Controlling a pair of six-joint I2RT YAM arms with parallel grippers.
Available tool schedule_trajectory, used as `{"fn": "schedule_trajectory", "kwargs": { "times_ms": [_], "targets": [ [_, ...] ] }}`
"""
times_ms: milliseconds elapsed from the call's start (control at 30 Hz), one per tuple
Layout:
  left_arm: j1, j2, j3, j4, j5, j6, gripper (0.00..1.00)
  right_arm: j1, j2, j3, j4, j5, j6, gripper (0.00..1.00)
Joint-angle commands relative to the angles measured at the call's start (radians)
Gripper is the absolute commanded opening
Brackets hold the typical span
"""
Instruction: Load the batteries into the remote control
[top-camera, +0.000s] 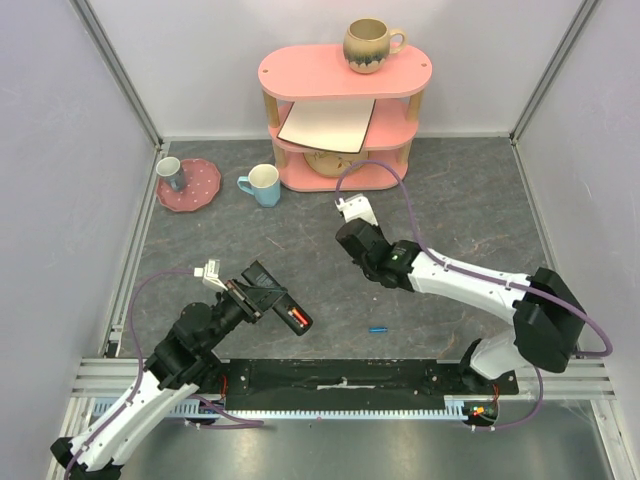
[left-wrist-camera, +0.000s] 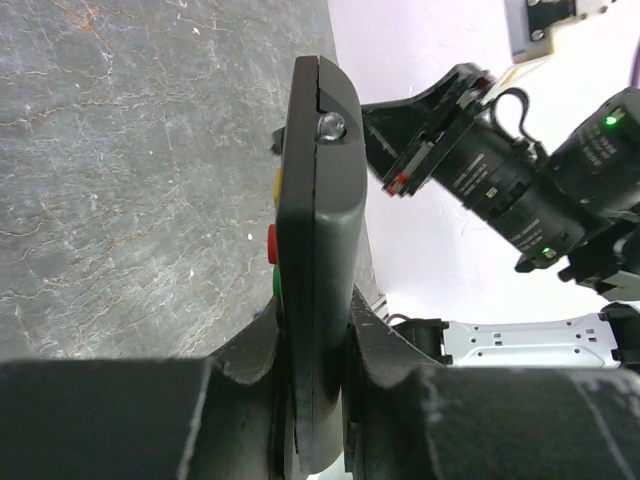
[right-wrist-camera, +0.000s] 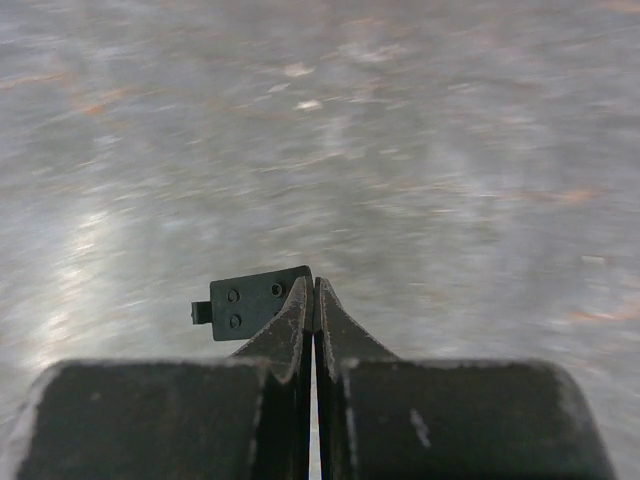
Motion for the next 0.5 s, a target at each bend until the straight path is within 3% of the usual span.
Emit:
{"fn": "schedule_trajectory", "kwargs": {
  "times_ms": [0,33,167,467],
  "targets": [
    [-0.001,-0.080,-0.015,0.073,0.006,-0.006,0.02,0.017,0.036,0.086,-0.154,0.455,-0.145,0.00],
    [-0.001,-0.080,-0.016,0.073,0.006,-0.007,0.02,0.021,0.056,0.094,-0.170,0.566,-0.159,0.00],
    [-0.001,-0.080,-0.016,0.065,0.011,-0.001,0.02,0.036,0.198,0.149,-0.291,0.774,-0.166,0.00],
    [-0.001,-0.081,-0.009,0.042,0.036,0.010,0.02,0.089,0.511,0.302,-0.530,0.934,0.016,0.00]
  ]
}}
